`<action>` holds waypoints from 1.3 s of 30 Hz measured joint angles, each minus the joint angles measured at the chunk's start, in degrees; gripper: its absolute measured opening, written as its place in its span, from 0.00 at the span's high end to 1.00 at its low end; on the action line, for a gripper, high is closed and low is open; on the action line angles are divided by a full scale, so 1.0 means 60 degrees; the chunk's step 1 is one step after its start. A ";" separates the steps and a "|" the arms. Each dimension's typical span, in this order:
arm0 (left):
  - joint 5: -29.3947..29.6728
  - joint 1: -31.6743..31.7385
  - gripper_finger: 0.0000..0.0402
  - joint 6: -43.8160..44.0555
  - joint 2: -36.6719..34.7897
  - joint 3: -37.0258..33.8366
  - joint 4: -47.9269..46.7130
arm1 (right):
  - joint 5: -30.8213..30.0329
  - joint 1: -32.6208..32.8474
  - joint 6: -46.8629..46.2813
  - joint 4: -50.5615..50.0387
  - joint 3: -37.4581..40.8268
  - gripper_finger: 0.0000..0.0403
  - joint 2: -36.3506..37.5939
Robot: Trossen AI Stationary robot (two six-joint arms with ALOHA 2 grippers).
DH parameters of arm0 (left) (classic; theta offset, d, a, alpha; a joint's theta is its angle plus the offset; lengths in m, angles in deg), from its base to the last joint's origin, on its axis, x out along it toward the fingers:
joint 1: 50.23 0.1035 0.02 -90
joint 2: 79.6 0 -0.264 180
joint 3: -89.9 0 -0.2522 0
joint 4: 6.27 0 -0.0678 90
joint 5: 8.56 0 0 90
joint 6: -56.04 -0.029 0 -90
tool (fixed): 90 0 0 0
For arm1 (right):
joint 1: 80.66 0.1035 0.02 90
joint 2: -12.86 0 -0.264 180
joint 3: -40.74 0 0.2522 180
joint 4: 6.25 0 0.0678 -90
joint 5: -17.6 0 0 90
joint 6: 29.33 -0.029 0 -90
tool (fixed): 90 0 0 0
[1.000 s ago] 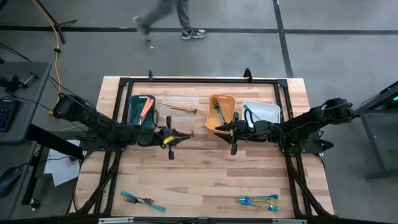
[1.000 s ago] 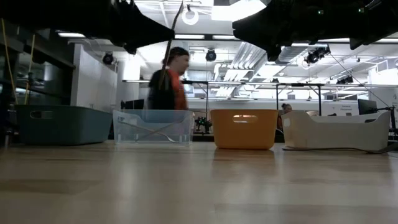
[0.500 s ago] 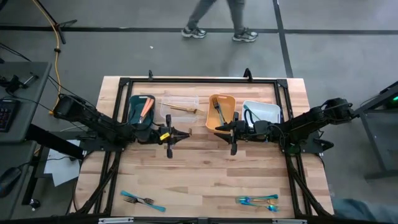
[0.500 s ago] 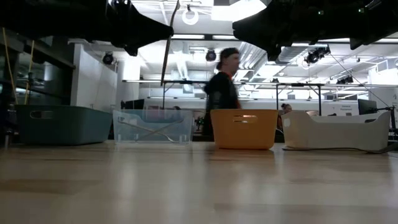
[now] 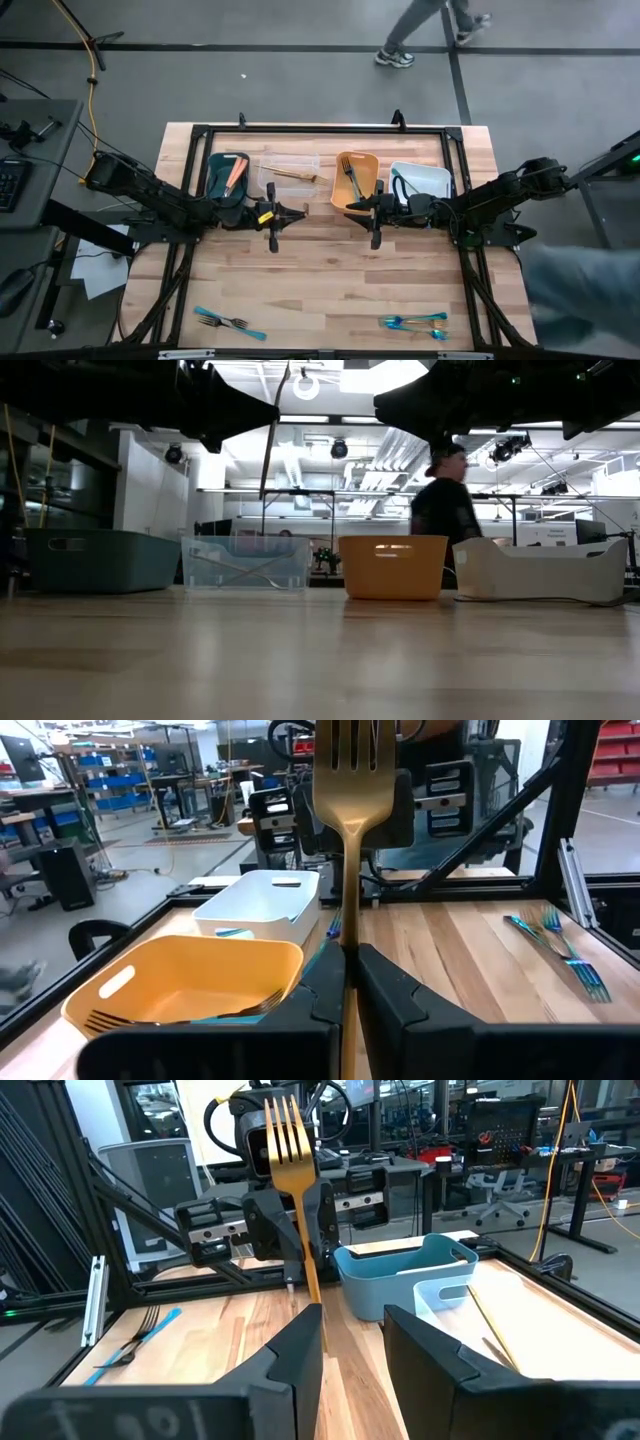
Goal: Sort silverware by color (type)
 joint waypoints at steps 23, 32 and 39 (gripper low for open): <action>0.1086 -0.0004 0.98 -0.0189 -0.4983 -0.2524 -0.1085 | -0.0003 0.0002 -0.0408 -0.0574 0.0000 0.74 0.0000; 0.1071 -0.0004 0.98 -0.0238 -0.5883 -0.3304 -0.0373 | -0.0002 0.0002 -0.0387 -0.0561 0.0000 0.74 0.0000; 0.1856 0.0151 0.98 -0.0426 -0.5876 -0.3271 -0.0378 | -0.0004 0.0000 -0.0331 -0.0422 0.0000 0.74 0.0000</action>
